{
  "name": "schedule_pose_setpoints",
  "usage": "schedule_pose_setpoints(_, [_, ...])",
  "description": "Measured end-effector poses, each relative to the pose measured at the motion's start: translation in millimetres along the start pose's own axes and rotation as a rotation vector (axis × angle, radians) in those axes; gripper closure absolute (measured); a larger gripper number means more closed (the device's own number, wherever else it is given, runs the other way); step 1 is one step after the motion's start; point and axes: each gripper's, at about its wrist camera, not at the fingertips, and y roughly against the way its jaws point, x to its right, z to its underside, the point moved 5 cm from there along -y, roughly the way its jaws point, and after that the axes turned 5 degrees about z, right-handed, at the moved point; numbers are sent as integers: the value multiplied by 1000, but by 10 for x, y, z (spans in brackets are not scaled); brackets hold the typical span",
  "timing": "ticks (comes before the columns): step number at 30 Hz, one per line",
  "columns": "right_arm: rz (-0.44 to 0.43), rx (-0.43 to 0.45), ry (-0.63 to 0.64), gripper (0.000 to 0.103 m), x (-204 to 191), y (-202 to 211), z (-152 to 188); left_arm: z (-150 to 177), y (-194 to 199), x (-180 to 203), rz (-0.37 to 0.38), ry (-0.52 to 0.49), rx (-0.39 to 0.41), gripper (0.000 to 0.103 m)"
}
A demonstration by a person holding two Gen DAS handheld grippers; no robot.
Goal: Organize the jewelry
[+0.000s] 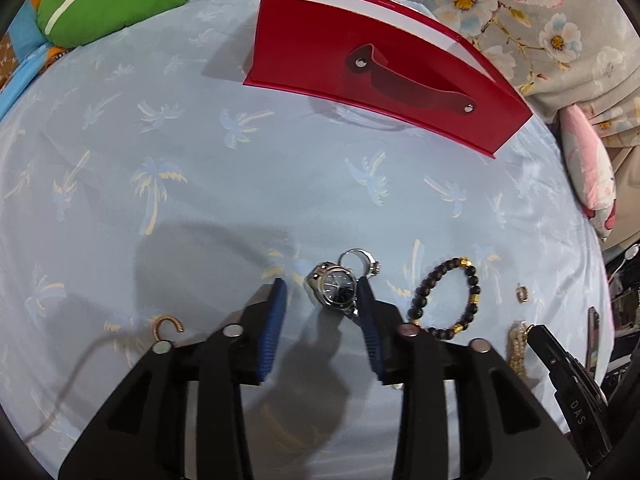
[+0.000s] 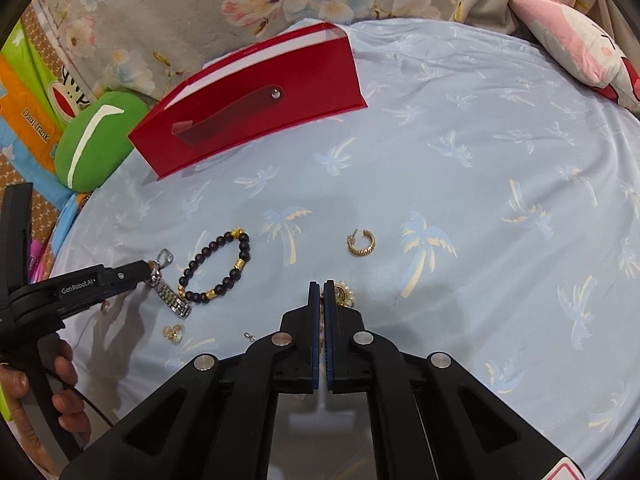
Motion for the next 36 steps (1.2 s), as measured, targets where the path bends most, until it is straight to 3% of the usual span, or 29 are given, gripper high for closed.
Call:
schedule_pose_setpoints(4, [-17, 53, 9, 103, -41, 165, -70, 16, -18, 74, -1, -8, 4, 49])
schedule_pose_setpoints(11, [-56, 94, 2, 103, -78, 331, -122, -14, -110, 233, -23, -42, 16, 50])
schedule_pose_setpoints(12, [-58, 100, 3, 103, -84, 352, -126, -15, -117, 245, -34, -48, 23, 58])
schedule_pose_setpoints(13, [-60, 103, 6, 103, -87, 373, -131, -18, -121, 245, -39, -50, 26, 74])
schedule_pose_setpoints(18, [-64, 105, 7, 103, -78, 409, -118, -29, -72, 261, 4, -44, 39, 97])
schedule_pose_setpoints(25, [-69, 103, 5, 103, -66, 431, -88, 19, 54, 268, 33, -46, 42, 100])
schedule_pose_setpoints(29, [-73, 101, 10, 103, -77, 442, -59, 119, 10, 271, 39, -31, -12, 99])
schedule_pose_setpoints(30, [-73, 101, 11, 103, -82, 448, -54, 137, 2, 277, 29, -31, -12, 93])
schedule_pose_setpoints(33, [-66, 103, 15, 103, -64, 467, -46, 160, -31, 275, 5, -12, -16, 56])
schedule_pose_setpoints(36, [-53, 96, 9, 103, -20, 451, -35, 162, -56, 342, -10, -11, -6, 42])
